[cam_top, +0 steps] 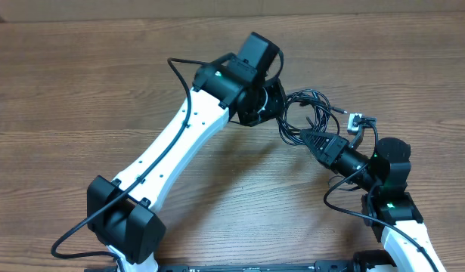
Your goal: Untangle cables
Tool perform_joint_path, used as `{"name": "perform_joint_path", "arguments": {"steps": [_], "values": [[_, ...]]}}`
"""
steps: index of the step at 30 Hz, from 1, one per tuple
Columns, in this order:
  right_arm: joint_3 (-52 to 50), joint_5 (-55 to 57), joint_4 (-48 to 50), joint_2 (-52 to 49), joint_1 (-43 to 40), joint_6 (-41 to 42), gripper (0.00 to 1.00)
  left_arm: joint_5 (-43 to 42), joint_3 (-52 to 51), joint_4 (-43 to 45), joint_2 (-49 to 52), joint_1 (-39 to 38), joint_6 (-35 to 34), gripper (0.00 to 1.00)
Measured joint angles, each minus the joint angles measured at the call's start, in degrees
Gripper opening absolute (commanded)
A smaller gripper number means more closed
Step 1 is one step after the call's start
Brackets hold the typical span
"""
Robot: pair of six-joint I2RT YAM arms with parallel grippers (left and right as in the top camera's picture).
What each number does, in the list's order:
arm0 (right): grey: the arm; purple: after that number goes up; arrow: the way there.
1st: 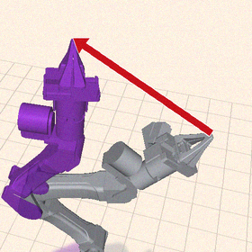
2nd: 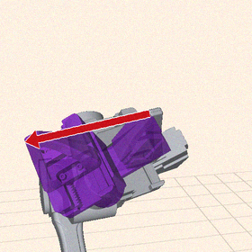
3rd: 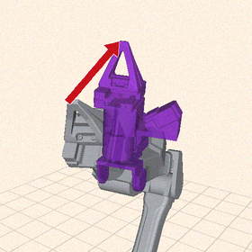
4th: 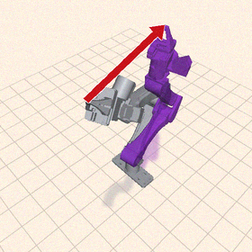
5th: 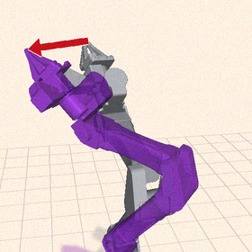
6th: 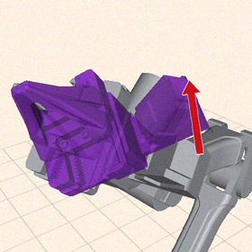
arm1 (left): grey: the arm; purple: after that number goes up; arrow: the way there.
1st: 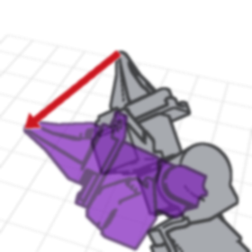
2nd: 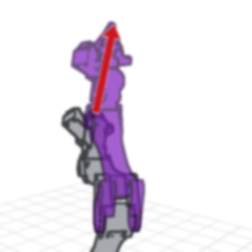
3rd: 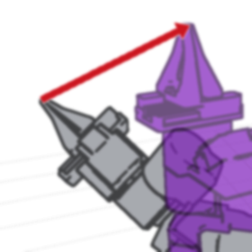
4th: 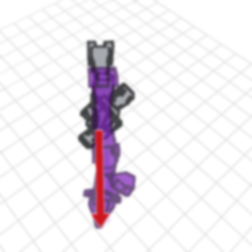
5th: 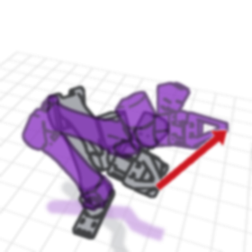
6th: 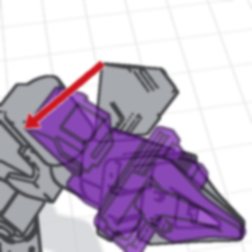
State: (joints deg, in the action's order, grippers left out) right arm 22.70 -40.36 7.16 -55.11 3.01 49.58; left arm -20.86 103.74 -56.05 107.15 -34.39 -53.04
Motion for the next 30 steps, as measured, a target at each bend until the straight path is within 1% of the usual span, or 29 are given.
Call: {"name": "perform_joint_path", "arguments": {"steps": [1, 5, 12, 14, 16, 20, 21, 22, 25, 26, 30], "values": [[0.0, 0.1, -1.5, 0.0, 0.0, -1.1, 0.08, -1.6, 0.0, 1.2, 0.0, 1.0, 0.4, 0.04], [0.0, -0.1, -4.7, 0.0, 0.1, -2.8, 0.13, -3.6, 0.0, 2.8, 0.0, 3.7, 1.8, 0.04], [0.0, -1.0, -8.1, 0.0, 0.1, -3.9, 0.13, -4.5, 0.0, 2.8, 0.0, 4.6, 7.8, 0.04], [0.0, -1.3, -8.7, 0.0, 0.1, -4.2, 0.15, -4.7, 0.0, 2.8, 0.0, 4.5, 10.1, 0.04], [0.0, -1.4, -9.5, 0.0, 0.1, -4.3, 0.2, -4.7, 0.0, 2.7, 0.0, 4.5, 11.8, 0.04], [0.0, -1.6, -12.2, 0.0, 0.1, -4.5, 0.37, -4.7, 0.0, 2.3, 0.0, 4.7, 14.3, 0.04], [0.0, -1.6, -13.0, 0.0, 0.1, -4.5, 0.4, -4.7, 0.0, 1.9, 0.0, 4.8, 14.8, 0.04], [0.0, -1.7, -14.3, 0.0, 0.1, -4.9, 0.47, -4.6, 0.0, 1.5, 0.0, 4.8, 15.5, 0.04], [0.0, -1.8, -15.8, 0.0, 0.1, -4.9, 0.56, -4.0, 0.1, -0.1, 0.0, 4.9, 17.0, 0.04], [0.0, -1.8, -16.8, 0.0, 0.1, -4.9, 0.57, -3.3, 0.1, -1.1, 0.0, 4.9, 17.3, 0.04], [0.0, -1.9, -17.7, 0.0, 0.1, -4.8, 0.66, 1.9, 0.1, -6.8, 0.0, 4.9, 18.1, 0.04]]}}
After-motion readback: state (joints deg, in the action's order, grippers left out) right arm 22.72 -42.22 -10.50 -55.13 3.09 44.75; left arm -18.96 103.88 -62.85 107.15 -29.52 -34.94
